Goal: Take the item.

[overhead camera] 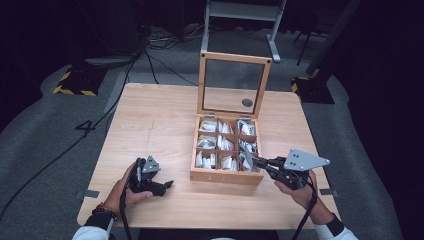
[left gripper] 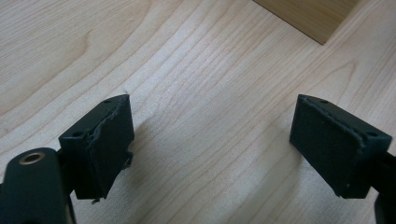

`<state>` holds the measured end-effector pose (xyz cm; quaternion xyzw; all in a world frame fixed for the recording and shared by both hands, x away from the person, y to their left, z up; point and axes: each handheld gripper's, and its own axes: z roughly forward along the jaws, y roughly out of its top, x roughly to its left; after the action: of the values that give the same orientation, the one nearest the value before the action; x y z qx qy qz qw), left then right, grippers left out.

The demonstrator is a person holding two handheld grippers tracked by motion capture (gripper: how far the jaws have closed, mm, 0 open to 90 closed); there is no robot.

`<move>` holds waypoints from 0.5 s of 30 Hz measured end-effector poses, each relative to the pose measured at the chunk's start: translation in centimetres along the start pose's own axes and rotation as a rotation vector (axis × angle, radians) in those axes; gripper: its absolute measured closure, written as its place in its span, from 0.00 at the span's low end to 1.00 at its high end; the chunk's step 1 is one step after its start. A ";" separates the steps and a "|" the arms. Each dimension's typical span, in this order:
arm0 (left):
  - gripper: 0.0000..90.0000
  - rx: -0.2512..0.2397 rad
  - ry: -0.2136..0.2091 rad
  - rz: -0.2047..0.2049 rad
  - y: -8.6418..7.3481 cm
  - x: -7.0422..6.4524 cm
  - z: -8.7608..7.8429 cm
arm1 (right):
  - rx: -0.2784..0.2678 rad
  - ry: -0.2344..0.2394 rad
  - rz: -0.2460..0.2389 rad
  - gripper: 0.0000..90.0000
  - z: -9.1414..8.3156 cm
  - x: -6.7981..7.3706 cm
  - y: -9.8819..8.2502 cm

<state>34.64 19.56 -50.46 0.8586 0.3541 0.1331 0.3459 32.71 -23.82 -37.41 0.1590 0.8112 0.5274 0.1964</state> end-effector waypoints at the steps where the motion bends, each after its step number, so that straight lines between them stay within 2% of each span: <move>1: 0.16 0.000 0.000 0.000 0.0 0.0 0.0 | 0.000 0.000 0.000 1.00 0.0 0.0 0.0; 15: 0.16 0.000 0.000 0.002 0.0 0.0 0.0 | 0.012 0.062 -0.017 1.00 0.9 2.0 -0.1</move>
<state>34.66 19.57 -50.46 0.8589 0.3535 0.1334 0.3456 31.43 -22.24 -38.16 0.1369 0.8214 0.5255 0.1746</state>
